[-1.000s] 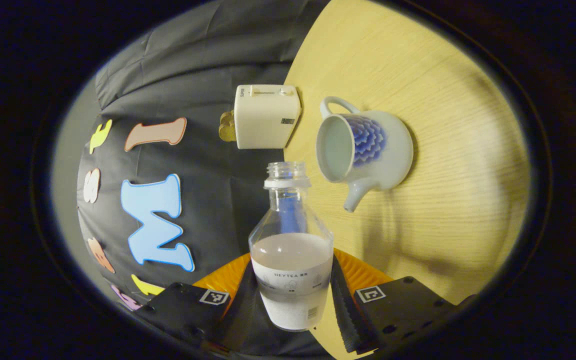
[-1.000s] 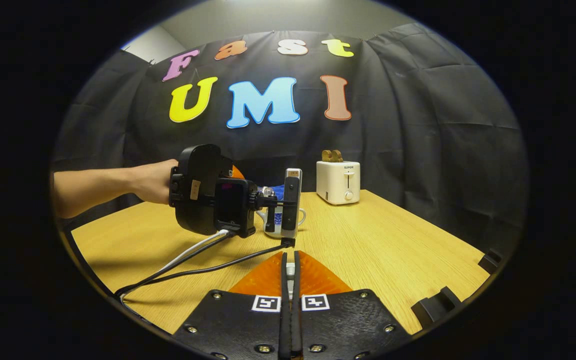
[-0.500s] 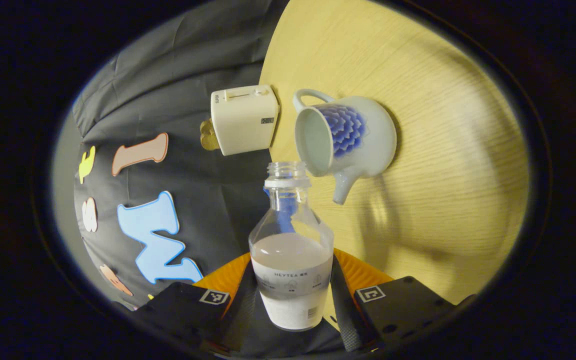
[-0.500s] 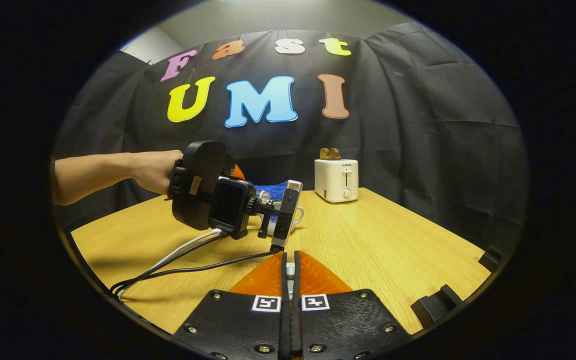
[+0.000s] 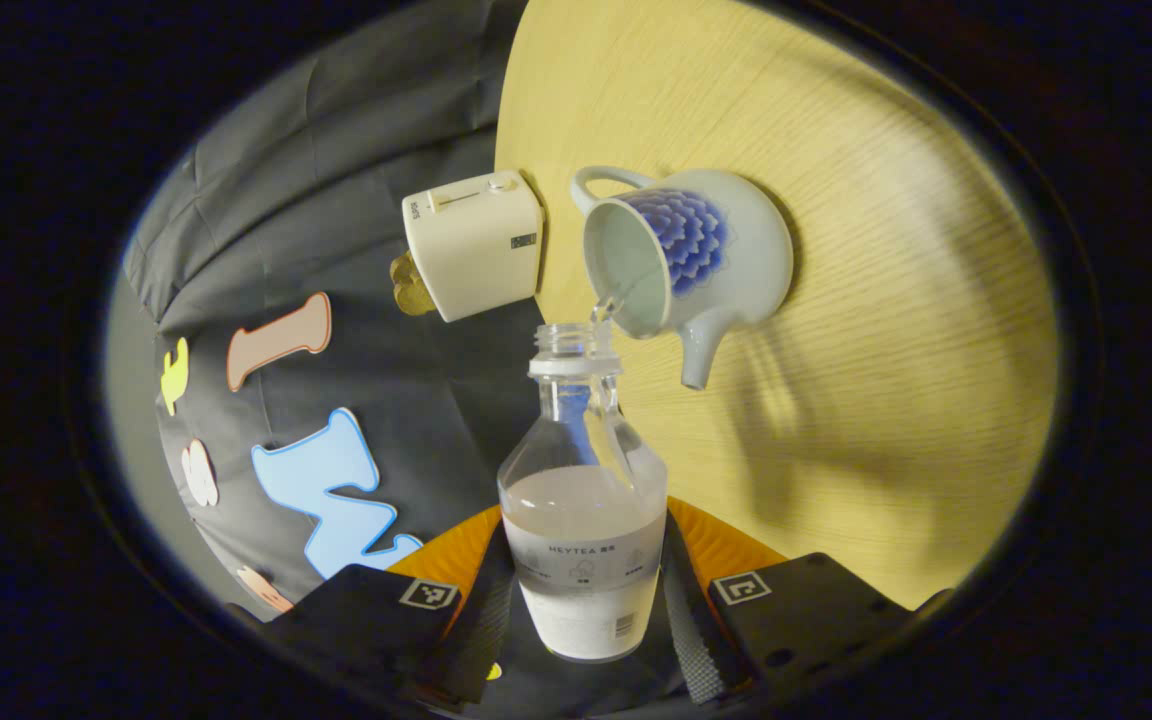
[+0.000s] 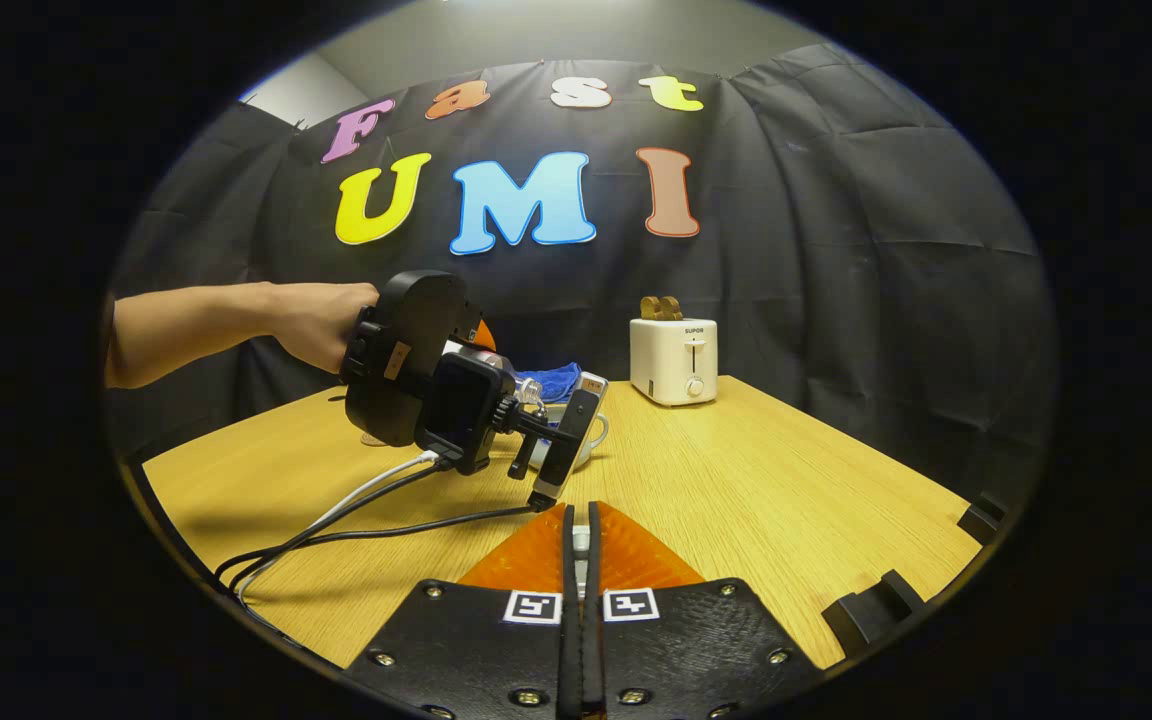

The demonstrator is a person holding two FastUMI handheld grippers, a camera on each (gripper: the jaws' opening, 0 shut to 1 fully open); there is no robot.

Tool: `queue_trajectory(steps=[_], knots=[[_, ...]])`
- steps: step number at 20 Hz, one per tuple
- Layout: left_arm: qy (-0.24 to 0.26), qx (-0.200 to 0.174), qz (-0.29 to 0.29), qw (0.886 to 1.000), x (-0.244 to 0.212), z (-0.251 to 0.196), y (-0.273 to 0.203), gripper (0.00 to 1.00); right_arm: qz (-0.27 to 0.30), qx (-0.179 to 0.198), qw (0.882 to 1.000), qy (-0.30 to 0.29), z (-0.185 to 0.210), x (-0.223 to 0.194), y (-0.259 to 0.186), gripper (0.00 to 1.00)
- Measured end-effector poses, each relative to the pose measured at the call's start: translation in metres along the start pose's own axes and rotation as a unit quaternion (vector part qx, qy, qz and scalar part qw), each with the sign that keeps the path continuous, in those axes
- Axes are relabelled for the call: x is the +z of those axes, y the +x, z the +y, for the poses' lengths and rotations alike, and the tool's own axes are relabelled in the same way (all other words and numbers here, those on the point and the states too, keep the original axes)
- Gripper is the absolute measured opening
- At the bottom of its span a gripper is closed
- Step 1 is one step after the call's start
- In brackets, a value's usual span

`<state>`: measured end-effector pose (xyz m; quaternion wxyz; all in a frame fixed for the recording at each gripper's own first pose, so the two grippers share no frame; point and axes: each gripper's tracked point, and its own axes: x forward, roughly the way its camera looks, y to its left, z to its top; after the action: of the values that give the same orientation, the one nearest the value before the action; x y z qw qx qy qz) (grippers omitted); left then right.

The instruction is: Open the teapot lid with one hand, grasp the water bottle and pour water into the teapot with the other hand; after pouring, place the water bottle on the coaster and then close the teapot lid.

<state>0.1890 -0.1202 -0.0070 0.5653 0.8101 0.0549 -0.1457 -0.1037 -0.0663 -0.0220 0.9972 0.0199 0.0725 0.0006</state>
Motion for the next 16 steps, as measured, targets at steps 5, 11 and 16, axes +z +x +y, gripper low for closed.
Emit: queue_trajectory(steps=[5, 11, 16], knots=[[0.024, 0.008, 0.001, 1.0, -0.001, 0.008, 0.0, 0.77, 0.0, 0.001, 1.0, -0.002, 0.001, 0.001, 0.0, 0.01], [0.048, 0.02, 0.002, 0.999, -0.002, 0.016, -0.001, 0.84, 0.002, 0.005, 1.0, -0.005, 0.002, 0.0, 0.001, 0.01], [0.064, 0.025, 0.003, 0.998, -0.002, 0.022, -0.001, 0.84, -0.002, 0.0, 1.0, 0.003, -0.002, 0.0, 0.001, 0.01]])
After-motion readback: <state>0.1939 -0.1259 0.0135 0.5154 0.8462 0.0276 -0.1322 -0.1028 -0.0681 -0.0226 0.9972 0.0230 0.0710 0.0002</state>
